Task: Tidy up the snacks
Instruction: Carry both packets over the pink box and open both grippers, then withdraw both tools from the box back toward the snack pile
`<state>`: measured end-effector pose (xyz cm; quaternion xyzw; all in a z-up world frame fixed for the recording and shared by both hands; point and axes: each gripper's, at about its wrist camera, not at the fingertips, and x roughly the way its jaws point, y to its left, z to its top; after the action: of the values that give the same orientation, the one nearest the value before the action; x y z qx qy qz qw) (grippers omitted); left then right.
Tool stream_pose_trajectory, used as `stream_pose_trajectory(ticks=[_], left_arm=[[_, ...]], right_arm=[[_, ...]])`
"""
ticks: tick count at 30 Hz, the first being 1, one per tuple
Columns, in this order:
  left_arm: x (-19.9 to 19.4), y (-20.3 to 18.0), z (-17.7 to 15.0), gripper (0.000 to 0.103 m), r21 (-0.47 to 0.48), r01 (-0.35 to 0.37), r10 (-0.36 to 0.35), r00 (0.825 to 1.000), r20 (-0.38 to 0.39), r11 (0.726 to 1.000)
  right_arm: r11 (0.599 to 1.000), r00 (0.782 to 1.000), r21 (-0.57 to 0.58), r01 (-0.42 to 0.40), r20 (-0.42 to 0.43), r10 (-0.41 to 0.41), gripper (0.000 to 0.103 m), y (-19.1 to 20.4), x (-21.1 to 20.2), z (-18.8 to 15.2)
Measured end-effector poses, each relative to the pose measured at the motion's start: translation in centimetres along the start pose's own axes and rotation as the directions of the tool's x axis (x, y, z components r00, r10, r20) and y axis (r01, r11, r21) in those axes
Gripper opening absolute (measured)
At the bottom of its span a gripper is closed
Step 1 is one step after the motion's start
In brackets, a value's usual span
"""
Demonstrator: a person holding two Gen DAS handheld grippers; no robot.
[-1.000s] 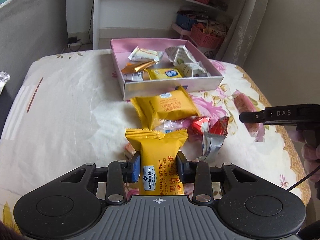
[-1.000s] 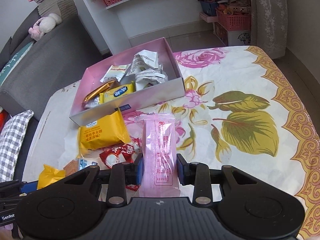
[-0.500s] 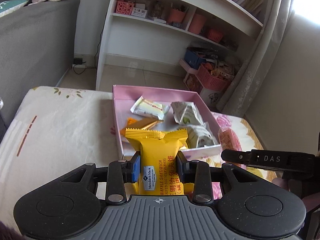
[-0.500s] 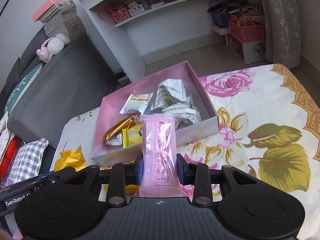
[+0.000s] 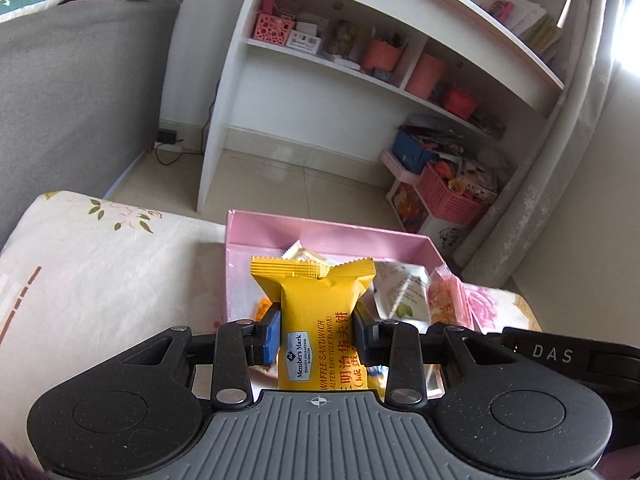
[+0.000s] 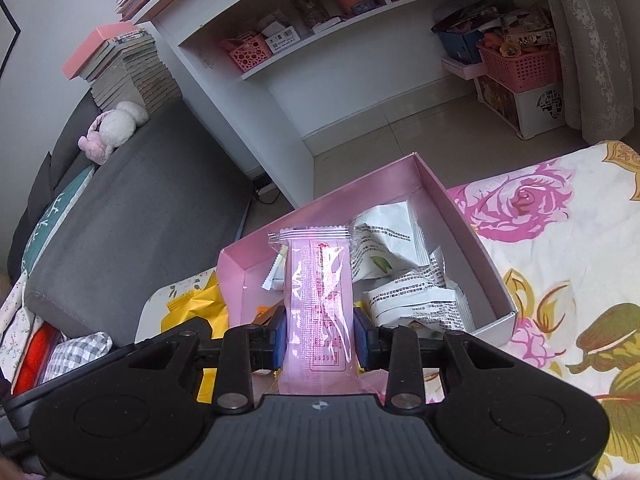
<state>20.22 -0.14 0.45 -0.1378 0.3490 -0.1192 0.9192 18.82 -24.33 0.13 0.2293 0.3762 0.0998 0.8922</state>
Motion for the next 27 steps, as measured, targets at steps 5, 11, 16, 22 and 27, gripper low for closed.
stream_pose_trajectory(ticks=[5, 11, 16, 22, 27], left_arm=[[0.9, 0.1, -0.1, 0.033, 0.011, -0.026, 0.026, 0.999, 0.048, 1.000], [1.7, -0.6, -0.6, 0.038, 0.065, -0.077, 0.073, 0.995, 0.061, 0.995], [1.0, -0.7, -0.9, 0.081, 0.099, -0.076, 0.069, 0.995, 0.068, 0.992], [0.1, -1.5, -1.5, 0.091, 0.152, -0.087, 0.082, 0.996, 0.042, 0.985], [-1.1, -1.5, -2.1, 0.093, 0.163, -0.083, 0.082, 0.996, 0.018, 0.983]], right_arm=[[1.000, 1.000, 0.028, -0.010, 0.005, 0.010, 0.025, -0.5, 0.8, -0.2], [1.000, 1.000, 0.014, -0.004, 0.022, 0.004, 0.031, -0.4, 0.7, -0.4], [0.999, 0.999, 0.037, -0.001, 0.034, 0.000, 0.062, -0.9, 0.0, -0.3], [0.998, 0.997, 0.020, 0.064, 0.029, -0.065, 0.076, -0.7, -1.1, -0.6], [0.993, 0.993, -0.035, 0.116, 0.028, -0.116, 0.083, 0.0, -2.3, -1.0]])
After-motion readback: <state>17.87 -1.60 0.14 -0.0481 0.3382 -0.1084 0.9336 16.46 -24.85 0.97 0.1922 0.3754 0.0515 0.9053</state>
